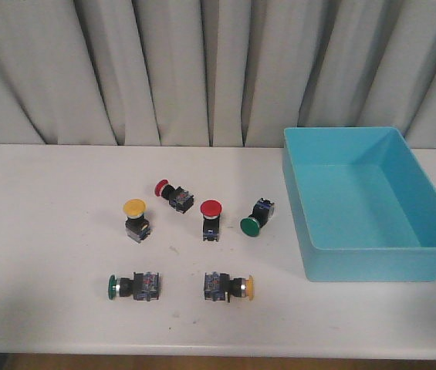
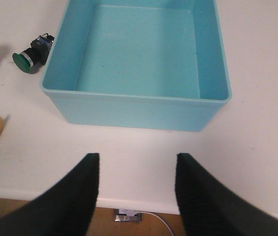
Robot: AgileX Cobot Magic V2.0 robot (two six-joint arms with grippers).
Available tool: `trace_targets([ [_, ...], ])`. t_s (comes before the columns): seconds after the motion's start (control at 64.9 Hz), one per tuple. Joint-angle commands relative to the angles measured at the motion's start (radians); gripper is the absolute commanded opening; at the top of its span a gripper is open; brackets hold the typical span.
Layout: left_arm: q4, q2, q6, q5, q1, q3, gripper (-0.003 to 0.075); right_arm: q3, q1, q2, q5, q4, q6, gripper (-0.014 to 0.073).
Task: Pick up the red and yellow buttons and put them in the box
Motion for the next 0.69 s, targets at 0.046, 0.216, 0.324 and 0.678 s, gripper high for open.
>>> trace_targets([
  [0.046,0.004,0.011,-0.001,-0.074,-0.006,-0.026,0.0509,-0.029,-0.008,0.006,-0.044,-0.004,-0.011,0.0524],
  [0.216,0.002,0.014,0.038,-0.079,-0.03,-0.026,0.0514,-0.029,-0.008,0.006,-0.014,-0.004,-0.011,0.0526],
  [0.324,-0.009,0.041,0.071,-0.083,-0.068,-0.032,0.0513,-0.029,-0.008,0.006,-0.011,-0.004,-0.011,0.0516],
  [0.678,-0.086,0.347,0.251,-0.181,-0.36,-0.092,0.0513,-0.029,-0.008,0.006,-0.011,-0.003,-0.011,0.0453],
])
